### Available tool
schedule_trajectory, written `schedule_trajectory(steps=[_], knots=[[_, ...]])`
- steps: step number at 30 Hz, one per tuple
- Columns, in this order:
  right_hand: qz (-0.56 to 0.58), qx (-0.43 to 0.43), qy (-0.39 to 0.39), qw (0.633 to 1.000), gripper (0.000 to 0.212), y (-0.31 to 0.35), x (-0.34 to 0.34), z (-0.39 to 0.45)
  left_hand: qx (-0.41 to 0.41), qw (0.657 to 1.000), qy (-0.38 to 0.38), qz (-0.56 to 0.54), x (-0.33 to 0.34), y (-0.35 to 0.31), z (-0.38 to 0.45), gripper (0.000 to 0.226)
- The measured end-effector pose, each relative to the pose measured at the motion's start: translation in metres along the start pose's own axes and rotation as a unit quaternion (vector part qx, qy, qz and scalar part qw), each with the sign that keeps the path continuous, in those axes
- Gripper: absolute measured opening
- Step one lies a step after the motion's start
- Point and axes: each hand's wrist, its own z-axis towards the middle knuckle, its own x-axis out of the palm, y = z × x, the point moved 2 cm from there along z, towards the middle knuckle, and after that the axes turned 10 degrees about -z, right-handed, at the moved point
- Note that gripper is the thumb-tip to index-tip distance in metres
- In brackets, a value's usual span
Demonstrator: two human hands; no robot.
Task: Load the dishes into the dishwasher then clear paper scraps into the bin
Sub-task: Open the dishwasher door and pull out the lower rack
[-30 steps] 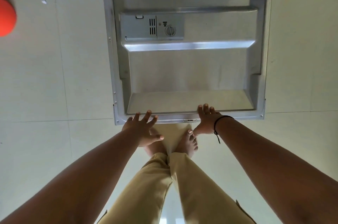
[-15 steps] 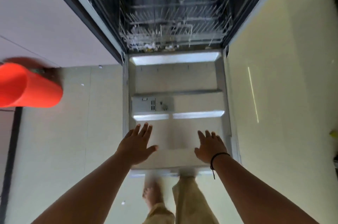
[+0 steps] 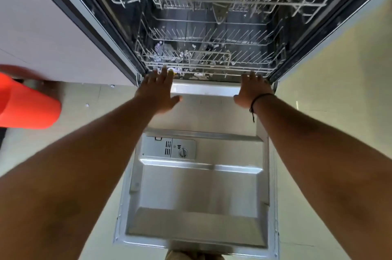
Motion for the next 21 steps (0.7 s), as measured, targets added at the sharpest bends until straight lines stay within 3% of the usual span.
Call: schedule_trajectory(steps=[6,15,21], knots=[[0.025,-0.016,-0.004,1.0,0.082,-0.011,0.004,0.059,-0.03,0.999,0.016,0.03,0.009,0.012,0.057,0.09],[-0.023,-0.06,0.025,0.998,0.073,-0.02,0.015,0.085,-0.073,0.997,0.017,-0.031,0.034,0.006,0.097,0.103],[-0.015,-0.053,0.07,0.996,0.076,-0.022,0.013,0.081,-0.075,0.994,0.078,0.005,0.028,0.002,0.103,0.109]])
